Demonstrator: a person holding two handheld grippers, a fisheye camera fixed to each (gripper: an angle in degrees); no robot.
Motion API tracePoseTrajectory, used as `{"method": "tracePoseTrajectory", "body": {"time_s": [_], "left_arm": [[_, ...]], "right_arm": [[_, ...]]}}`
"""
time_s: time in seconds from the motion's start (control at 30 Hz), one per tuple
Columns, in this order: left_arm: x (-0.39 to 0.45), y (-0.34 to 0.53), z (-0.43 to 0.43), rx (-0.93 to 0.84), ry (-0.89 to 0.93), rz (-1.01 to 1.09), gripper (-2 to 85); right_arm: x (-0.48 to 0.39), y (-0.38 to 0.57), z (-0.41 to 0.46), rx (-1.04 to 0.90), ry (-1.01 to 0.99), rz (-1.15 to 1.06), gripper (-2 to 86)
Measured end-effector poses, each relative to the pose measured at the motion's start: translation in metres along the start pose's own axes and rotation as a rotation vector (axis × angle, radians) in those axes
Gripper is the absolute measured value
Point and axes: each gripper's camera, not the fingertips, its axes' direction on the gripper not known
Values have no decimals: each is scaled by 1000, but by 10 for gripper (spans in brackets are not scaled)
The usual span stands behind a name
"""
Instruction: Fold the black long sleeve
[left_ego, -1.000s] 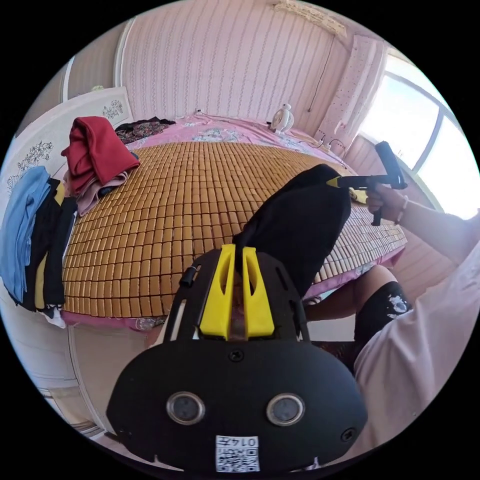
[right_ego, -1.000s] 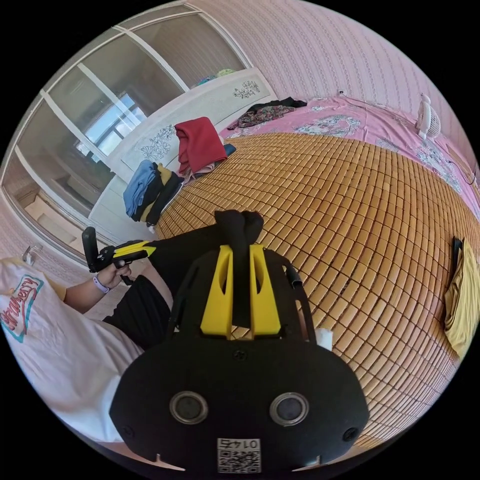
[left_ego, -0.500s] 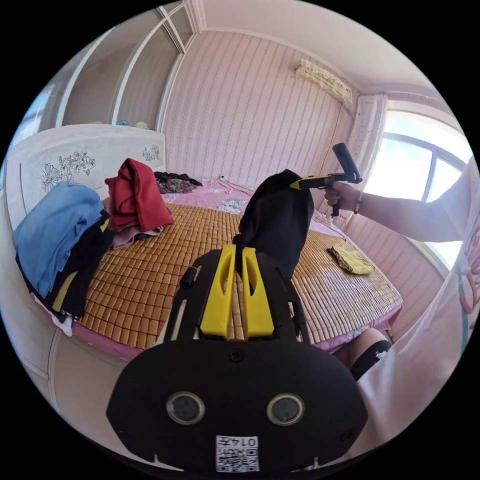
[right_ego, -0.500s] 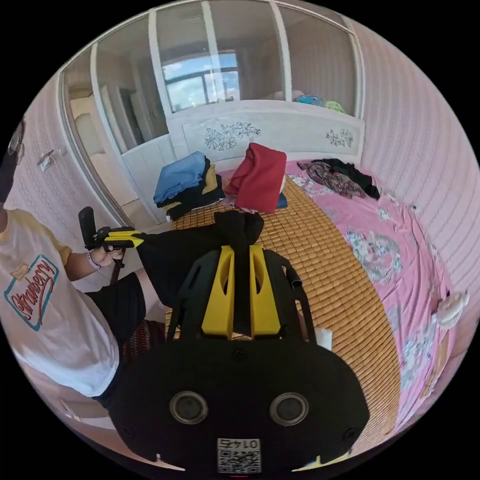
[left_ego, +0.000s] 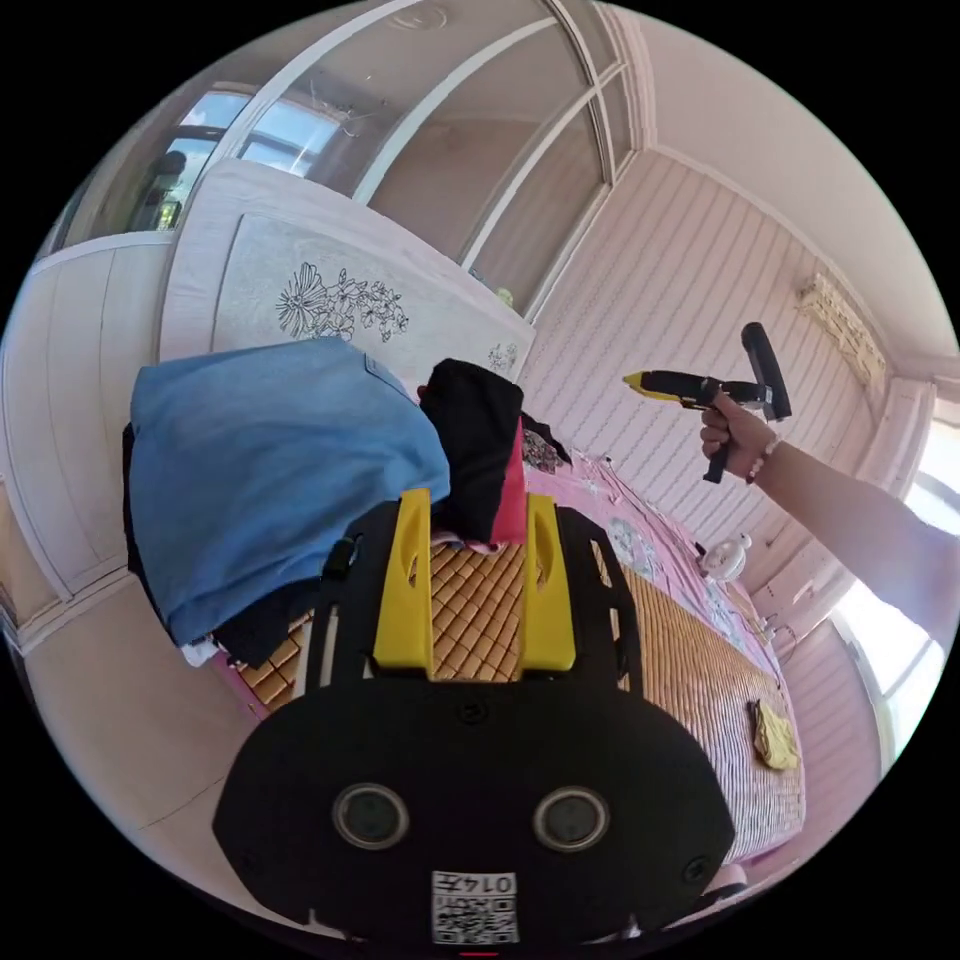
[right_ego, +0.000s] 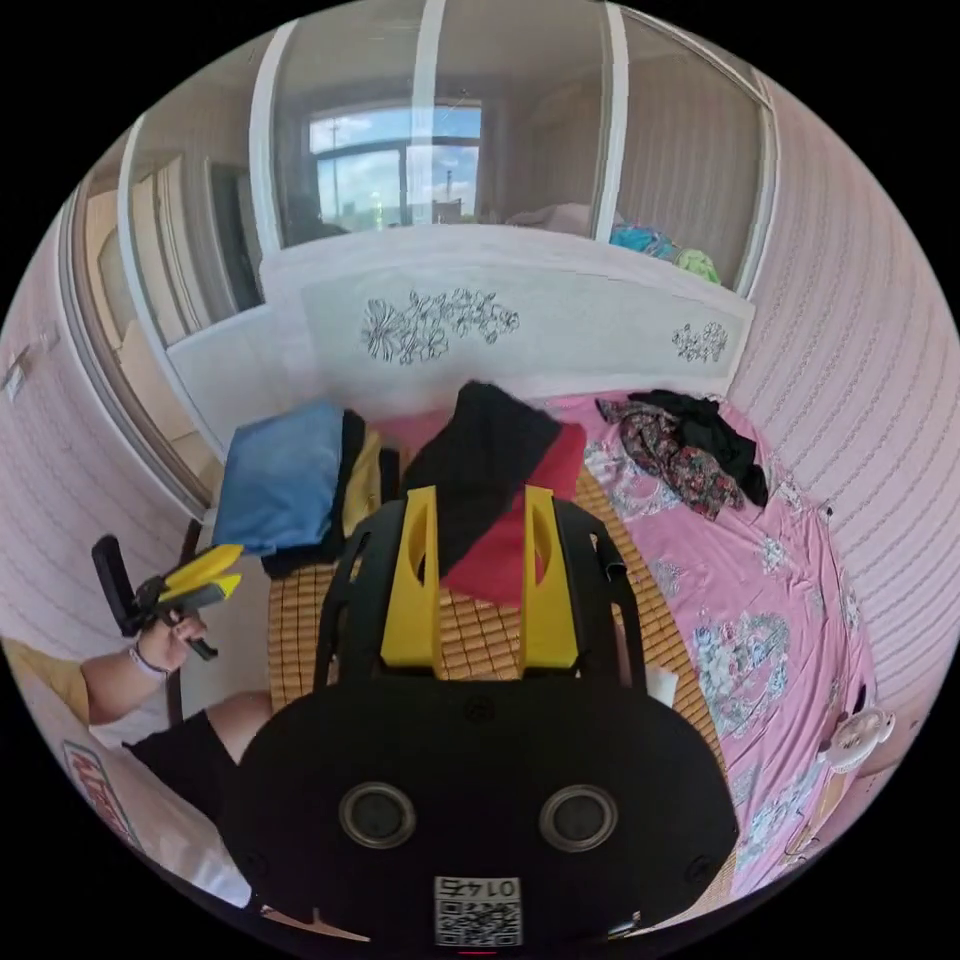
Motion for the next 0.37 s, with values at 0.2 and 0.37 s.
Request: {"method": "tracePoseTrajectory", "body": {"time_s": [0.2,0.37], "left_arm": [[56,102,-29,-205,128,169,109],[113,173,-53,-345,315,300,35]], "right_arm": [[-48,323,-32,-358,3,197,98],[-170,606,-170,-617,199,781,73]]}}
